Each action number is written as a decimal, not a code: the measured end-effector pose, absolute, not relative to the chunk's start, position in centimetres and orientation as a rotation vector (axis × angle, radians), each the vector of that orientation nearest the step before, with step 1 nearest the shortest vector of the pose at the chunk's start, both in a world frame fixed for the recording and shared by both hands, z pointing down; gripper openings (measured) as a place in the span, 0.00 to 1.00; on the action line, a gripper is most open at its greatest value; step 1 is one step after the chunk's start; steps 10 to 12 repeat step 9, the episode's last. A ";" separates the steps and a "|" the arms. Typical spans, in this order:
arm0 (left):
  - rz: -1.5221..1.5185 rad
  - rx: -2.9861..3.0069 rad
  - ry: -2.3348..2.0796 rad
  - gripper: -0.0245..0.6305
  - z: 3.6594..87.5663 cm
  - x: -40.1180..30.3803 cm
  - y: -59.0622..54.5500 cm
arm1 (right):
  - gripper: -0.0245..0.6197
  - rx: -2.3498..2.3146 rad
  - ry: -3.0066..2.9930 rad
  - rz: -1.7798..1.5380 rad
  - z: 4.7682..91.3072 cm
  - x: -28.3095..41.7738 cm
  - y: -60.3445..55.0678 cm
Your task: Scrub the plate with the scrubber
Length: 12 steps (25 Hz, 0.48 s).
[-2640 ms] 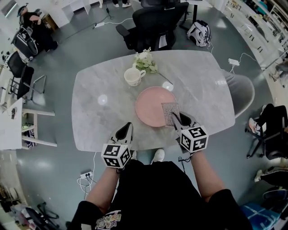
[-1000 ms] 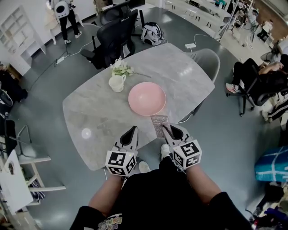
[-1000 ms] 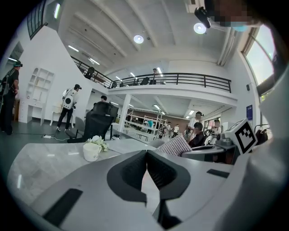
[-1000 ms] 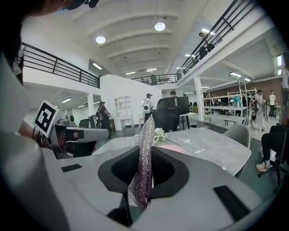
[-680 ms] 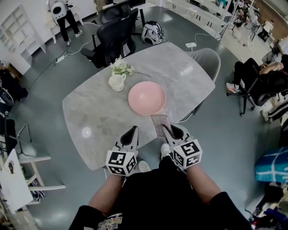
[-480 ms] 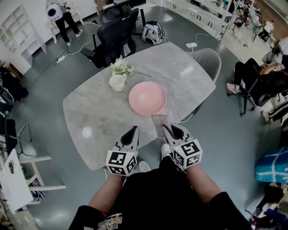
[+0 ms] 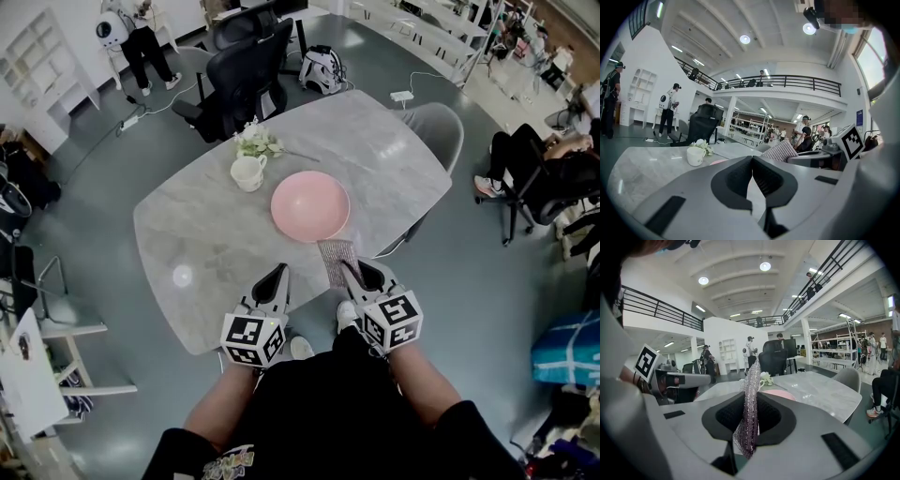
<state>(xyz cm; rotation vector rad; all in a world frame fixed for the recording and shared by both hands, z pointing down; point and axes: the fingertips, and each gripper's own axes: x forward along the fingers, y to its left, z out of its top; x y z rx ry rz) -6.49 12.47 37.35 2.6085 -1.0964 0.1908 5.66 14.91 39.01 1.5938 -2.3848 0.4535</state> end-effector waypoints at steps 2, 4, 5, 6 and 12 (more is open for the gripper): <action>0.191 2.605 -1.099 0.07 37.5 -6.6 12.4 | 0.15 1.592 -2.387 0.454 39.1 5.6 14.8; 0.190 2.603 -1.101 0.07 37.6 -6.7 12.4 | 0.15 1.590 -2.386 0.455 39.2 5.6 14.8; 0.190 2.602 -1.101 0.07 37.6 -6.7 12.4 | 0.15 1.590 -2.386 0.456 39.3 5.6 14.8; 0.190 2.602 -1.102 0.07 37.7 -6.7 12.5 | 0.15 1.590 -2.386 0.457 39.4 5.6 14.9; 0.190 2.602 -1.102 0.07 37.8 -6.7 12.6 | 0.15 1.590 -2.385 0.460 39.6 5.6 15.0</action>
